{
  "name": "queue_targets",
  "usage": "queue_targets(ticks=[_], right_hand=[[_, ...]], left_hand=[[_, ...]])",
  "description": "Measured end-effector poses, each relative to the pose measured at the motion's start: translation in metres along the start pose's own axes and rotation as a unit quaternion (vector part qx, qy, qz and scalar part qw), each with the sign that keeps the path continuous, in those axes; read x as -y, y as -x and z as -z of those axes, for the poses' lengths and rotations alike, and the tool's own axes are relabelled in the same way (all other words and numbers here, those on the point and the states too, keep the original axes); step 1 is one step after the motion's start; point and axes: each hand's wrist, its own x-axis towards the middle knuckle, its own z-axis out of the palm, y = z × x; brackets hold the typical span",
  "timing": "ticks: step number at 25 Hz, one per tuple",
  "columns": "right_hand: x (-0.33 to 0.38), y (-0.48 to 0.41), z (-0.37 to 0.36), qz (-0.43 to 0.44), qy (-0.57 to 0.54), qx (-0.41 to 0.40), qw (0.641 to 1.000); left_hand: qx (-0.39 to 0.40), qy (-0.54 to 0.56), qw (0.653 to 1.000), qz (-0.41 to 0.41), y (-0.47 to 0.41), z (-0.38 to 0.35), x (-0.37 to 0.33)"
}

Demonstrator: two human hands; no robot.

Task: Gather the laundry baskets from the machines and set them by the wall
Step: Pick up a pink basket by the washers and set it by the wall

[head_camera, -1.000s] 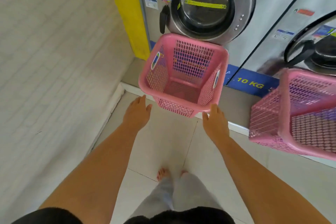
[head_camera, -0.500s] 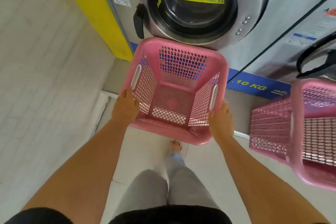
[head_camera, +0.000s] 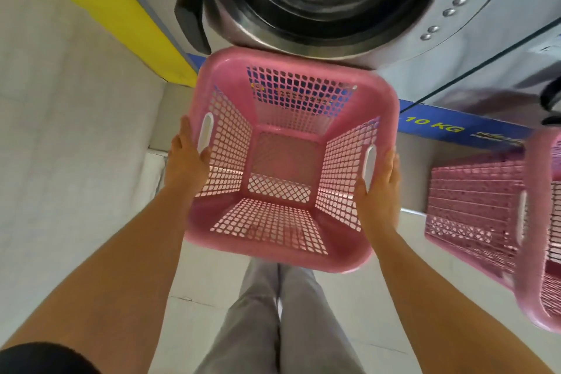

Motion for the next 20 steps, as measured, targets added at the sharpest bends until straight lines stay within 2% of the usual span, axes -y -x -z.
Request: queue_targets(ticks=[5, 11, 15, 20], right_hand=[[-0.008, -0.002, -0.005, 0.038, -0.003, -0.031, 0.999], [-0.016, 0.005, 0.008, 0.043, 0.020, -0.006, 0.999], [-0.010, 0.023, 0.025, 0.060, 0.025, 0.003, 0.998], [0.012, 0.044, 0.045, 0.107, 0.044, 0.038, 0.993]], left_hand=[[-0.057, -0.034, 0.997, -0.038, -0.008, -0.004, 0.006], [-0.054, -0.010, 0.995, -0.085, 0.018, 0.004, 0.010], [-0.056, 0.006, 0.997, -0.058, 0.054, 0.013, 0.021], [-0.095, 0.038, 0.995, -0.002, 0.112, 0.026, 0.051]])
